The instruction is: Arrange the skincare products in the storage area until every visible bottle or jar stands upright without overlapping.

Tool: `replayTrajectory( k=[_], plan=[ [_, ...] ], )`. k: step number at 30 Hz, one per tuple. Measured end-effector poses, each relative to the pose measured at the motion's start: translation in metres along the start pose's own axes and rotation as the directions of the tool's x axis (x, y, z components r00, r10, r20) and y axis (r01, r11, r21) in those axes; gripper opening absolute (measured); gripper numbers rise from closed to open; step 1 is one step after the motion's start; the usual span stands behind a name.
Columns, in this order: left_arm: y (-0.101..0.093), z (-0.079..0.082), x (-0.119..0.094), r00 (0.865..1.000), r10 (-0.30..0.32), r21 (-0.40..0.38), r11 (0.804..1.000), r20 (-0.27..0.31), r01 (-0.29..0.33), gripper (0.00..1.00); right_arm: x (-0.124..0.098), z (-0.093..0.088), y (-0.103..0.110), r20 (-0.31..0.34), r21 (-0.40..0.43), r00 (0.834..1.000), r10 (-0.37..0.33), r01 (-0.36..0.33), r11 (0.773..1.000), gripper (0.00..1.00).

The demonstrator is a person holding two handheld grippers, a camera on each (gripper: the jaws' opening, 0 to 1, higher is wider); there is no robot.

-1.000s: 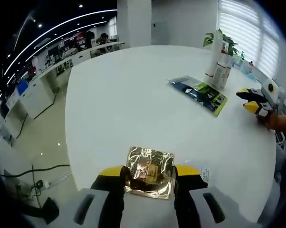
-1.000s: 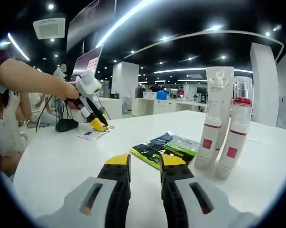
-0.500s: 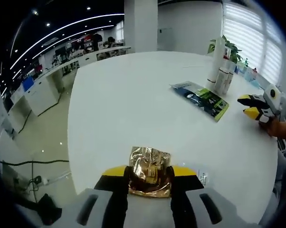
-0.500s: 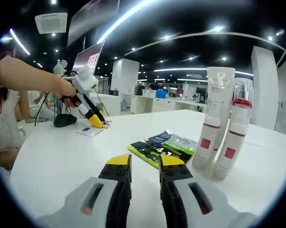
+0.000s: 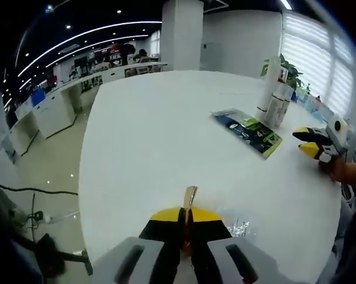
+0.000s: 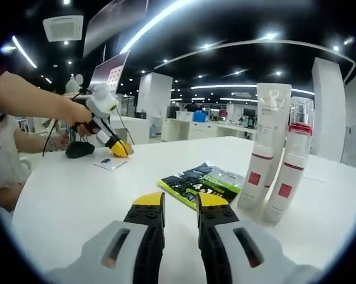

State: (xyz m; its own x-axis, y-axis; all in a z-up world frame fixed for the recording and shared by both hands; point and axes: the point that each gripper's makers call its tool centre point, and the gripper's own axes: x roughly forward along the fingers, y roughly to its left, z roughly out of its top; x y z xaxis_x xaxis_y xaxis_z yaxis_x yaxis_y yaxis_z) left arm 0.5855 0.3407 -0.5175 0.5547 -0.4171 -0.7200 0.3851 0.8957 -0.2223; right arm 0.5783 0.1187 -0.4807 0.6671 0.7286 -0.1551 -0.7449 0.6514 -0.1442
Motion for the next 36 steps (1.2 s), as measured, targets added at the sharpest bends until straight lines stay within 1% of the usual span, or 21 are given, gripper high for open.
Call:
replayTrajectory(
  k=[1,2,3,6,7,9,11,12,14,15,17,18,19,22,26,28,30,31,32,34,36],
  plan=[
    [-0.010,0.003,-0.002,1.000,-0.028,0.005,1.000,0.007,0.028,0.03,0.000,0.001,0.000,0.005,-0.002,1.000,0.000,0.000,1.000,0.19],
    [-0.016,0.012,-0.004,0.999,-0.028,0.070,0.997,0.025,0.026,0.03,0.000,0.002,-0.001,0.012,0.003,1.000,0.000,0.000,1.000,0.19],
    [-0.020,0.015,-0.008,0.999,-0.019,0.106,0.994,0.032,0.015,0.03,-0.001,0.002,-0.001,0.012,0.009,1.000,-0.002,0.002,1.000,0.19],
    [-0.031,0.026,-0.015,1.000,0.004,0.152,0.988,0.026,-0.008,0.03,-0.001,0.002,-0.001,0.014,0.012,1.000,0.001,-0.001,1.000,0.19],
    [-0.036,0.027,-0.016,0.999,0.010,0.154,0.988,0.036,-0.015,0.03,-0.001,0.002,0.000,0.012,0.010,1.000,0.003,-0.003,1.000,0.19],
    [-0.045,0.026,-0.009,0.999,0.014,0.146,0.989,0.038,-0.020,0.03,-0.001,0.003,0.001,0.012,0.008,1.000,0.004,-0.004,1.000,0.19],
    [-0.053,0.024,-0.003,0.999,0.025,0.188,0.982,0.024,-0.029,0.03,-0.001,0.004,0.002,0.018,0.007,1.000,0.010,-0.010,1.000,0.19],
    [-0.060,0.024,0.001,1.000,0.021,0.201,0.979,0.022,-0.025,0.03,-0.001,0.004,0.002,0.020,0.010,1.000,0.010,-0.011,1.000,0.19],
    [-0.080,0.017,0.008,1.000,-0.023,0.224,0.974,-0.010,0.024,0.03,-0.002,0.004,0.001,0.020,0.022,1.000,0.009,-0.009,1.000,0.20],
    [-0.084,0.015,0.010,1.000,-0.020,0.231,0.973,-0.014,0.022,0.03,-0.002,0.004,0.001,0.022,0.025,1.000,0.008,-0.008,1.000,0.20],
    [-0.088,0.014,0.014,0.999,-0.018,0.257,0.966,-0.035,0.026,0.02,-0.002,0.004,0.001,0.020,0.026,1.000,0.008,-0.009,1.000,0.20],
    [-0.088,0.011,0.014,0.999,-0.004,0.302,0.953,-0.054,0.020,0.02,-0.002,0.004,0.001,0.018,0.026,1.000,0.010,-0.010,1.000,0.20],
    [-0.090,0.011,0.013,0.998,-0.009,0.312,0.950,-0.058,0.026,0.02,-0.001,0.003,0.002,0.015,0.021,1.000,0.010,-0.011,1.000,0.20],
    [-0.086,0.018,0.013,0.998,0.003,0.325,0.946,-0.058,0.016,0.02,-0.002,0.003,0.001,0.014,0.023,1.000,0.009,-0.009,1.000,0.20],
    [-0.085,0.024,0.017,0.997,0.009,0.314,0.949,-0.070,0.014,0.02,-0.004,0.004,-0.003,0.026,0.054,1.000,0.000,-0.001,0.999,0.20],
    [-0.084,0.028,0.022,0.996,0.026,0.348,0.938,-0.087,0.006,0.02,-0.004,0.004,-0.002,0.026,0.055,1.000,0.001,-0.002,0.998,0.20],
    [-0.082,0.031,0.024,0.996,0.029,0.354,0.935,-0.083,0.002,0.03,-0.004,0.005,-0.001,0.026,0.052,1.000,0.002,-0.003,0.999,0.20],
    [-0.081,0.034,0.026,0.997,0.031,0.365,0.931,-0.077,-0.001,0.03,-0.004,0.004,-0.001,0.025,0.051,1.000,0.002,-0.003,0.999,0.20],
    [-0.077,0.035,0.028,0.996,0.049,0.401,0.916,-0.079,-0.013,0.03,-0.004,0.004,-0.001,0.024,0.054,1.000,0.001,-0.002,0.999,0.20],
    [-0.069,0.036,0.031,0.991,0.077,0.459,0.888,-0.111,-0.018,0.03,-0.004,0.005,-0.002,0.027,0.060,1.000,-0.001,-0.001,0.998,0.20],
    [-0.069,0.038,0.032,0.991,0.074,0.463,0.886,-0.115,-0.013,0.03,-0.004,0.005,-0.002,0.027,0.062,1.000,-0.002,0.000,0.998,0.20]
  ],
)
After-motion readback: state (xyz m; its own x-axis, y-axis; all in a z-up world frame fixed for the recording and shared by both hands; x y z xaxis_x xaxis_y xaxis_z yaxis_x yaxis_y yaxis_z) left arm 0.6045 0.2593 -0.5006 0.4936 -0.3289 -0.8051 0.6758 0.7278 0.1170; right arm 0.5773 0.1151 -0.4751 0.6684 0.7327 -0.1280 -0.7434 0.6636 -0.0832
